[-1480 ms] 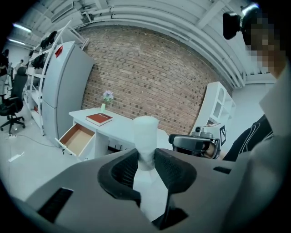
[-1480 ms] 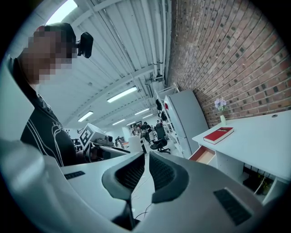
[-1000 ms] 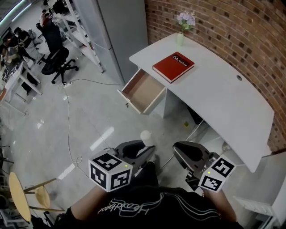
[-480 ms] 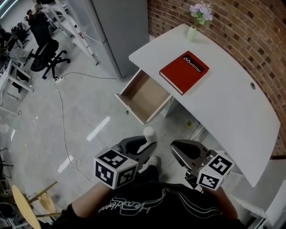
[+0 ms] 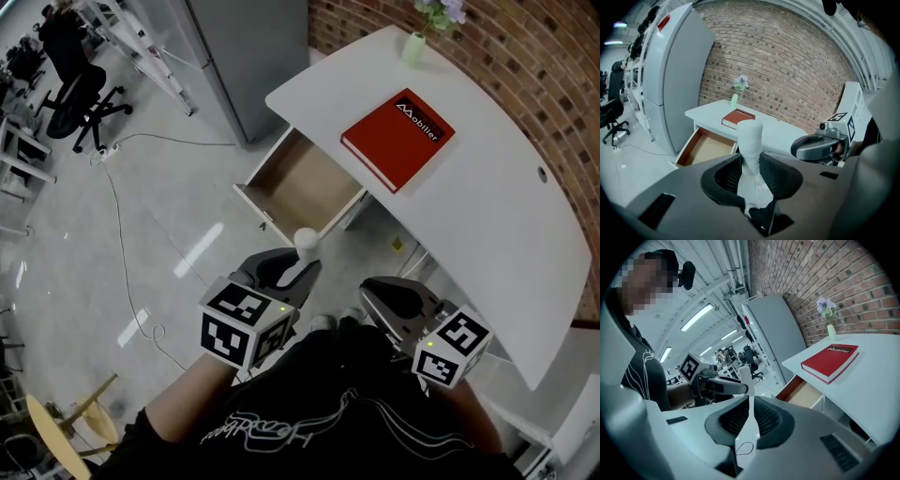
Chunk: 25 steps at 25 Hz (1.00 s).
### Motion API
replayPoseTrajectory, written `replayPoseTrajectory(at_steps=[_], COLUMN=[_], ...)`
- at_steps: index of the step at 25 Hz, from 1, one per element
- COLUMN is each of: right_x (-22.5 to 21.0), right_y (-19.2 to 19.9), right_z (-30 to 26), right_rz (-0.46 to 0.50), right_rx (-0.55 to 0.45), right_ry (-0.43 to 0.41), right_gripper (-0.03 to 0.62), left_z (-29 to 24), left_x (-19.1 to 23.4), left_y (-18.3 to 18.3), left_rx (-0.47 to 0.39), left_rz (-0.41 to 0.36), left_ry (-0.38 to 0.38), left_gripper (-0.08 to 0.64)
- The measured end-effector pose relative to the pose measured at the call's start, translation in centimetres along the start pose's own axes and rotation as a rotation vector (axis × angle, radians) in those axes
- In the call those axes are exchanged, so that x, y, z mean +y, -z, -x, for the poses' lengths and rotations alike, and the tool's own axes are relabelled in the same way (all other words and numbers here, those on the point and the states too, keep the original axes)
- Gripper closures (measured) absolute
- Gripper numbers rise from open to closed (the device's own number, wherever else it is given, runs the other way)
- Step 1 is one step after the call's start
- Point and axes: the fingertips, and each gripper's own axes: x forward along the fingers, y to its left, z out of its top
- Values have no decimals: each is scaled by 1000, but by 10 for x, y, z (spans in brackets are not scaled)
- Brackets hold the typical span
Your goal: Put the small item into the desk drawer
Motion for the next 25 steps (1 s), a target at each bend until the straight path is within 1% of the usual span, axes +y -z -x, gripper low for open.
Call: replayPoseTrajectory(at_steps=[3,10,13,18,22,25], right_x=[-9,-36,-48,-64,-81,-94], right_y=[7,16,19,31,43,52], right_z=[-7,-33,-51,-72,-91,-102], right_rz=[-6,-40,-49,-95,-67,-87], right_rx=[17,52,69,106,162,187], right_ry=[2,-15,-32,-54,-39,-40], right_gripper=[534,533,532,532,532,534], left_z=[-12,-51,-71,-105,-135,-158], left_x=[14,55,76,106,133,151], left_y=[1,1,0,4,2,2], left_rx=[22,76,95,145,137,149], left_rz=[-65,-113,-119,-119,-119,-128], left_ry=[-51,-111,-128,-152,-163,-174], left_gripper=[431,431,431,431,431,431])
